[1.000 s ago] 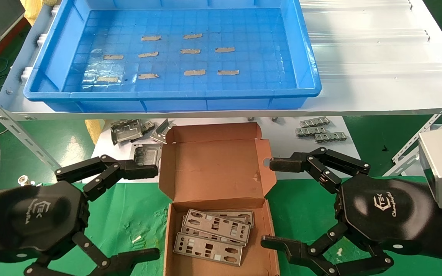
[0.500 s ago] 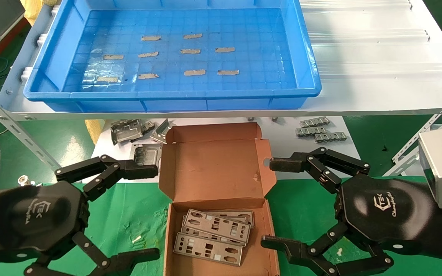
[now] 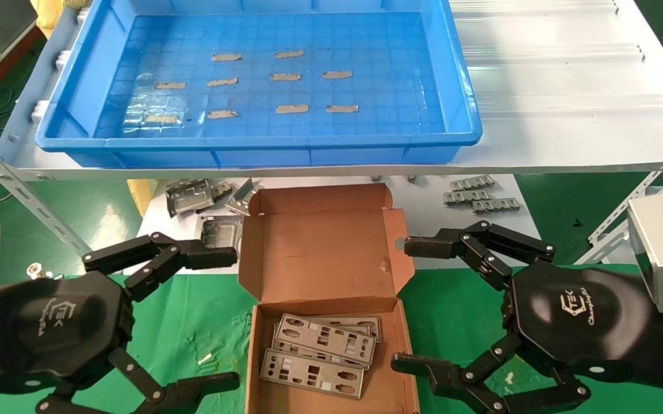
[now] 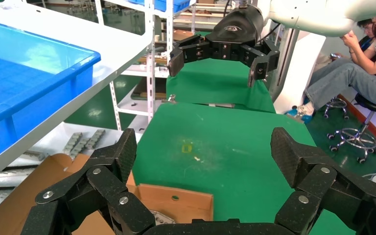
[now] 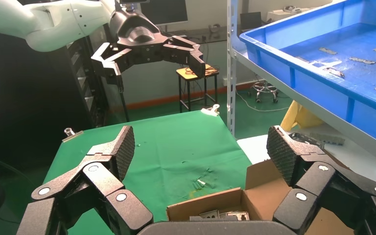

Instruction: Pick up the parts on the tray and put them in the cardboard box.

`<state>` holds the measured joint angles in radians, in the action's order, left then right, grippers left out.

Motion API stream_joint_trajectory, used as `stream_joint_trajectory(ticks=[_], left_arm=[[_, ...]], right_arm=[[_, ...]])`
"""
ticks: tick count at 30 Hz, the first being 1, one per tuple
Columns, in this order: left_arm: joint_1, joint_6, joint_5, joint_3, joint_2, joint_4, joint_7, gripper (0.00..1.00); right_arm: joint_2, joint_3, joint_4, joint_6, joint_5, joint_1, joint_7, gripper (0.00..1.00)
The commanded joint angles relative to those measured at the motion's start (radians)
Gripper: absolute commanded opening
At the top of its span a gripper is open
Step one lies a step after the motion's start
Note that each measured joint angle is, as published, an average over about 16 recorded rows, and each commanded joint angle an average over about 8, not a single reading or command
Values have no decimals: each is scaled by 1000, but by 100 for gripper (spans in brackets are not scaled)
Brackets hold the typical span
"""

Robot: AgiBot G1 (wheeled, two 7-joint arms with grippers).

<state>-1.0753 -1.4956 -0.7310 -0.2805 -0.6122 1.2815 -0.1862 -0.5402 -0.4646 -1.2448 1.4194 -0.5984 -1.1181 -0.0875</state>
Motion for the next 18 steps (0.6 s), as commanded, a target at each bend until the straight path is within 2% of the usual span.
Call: stream_joint_trajectory(ticks=[1,18], left_arm=[[0,0,0,0,0,0,0,100],[0,0,0,0,0,0,0,100]], right_arm=[[0,0,0,0,0,0,0,100],[0,0,0,0,0,0,0,100]])
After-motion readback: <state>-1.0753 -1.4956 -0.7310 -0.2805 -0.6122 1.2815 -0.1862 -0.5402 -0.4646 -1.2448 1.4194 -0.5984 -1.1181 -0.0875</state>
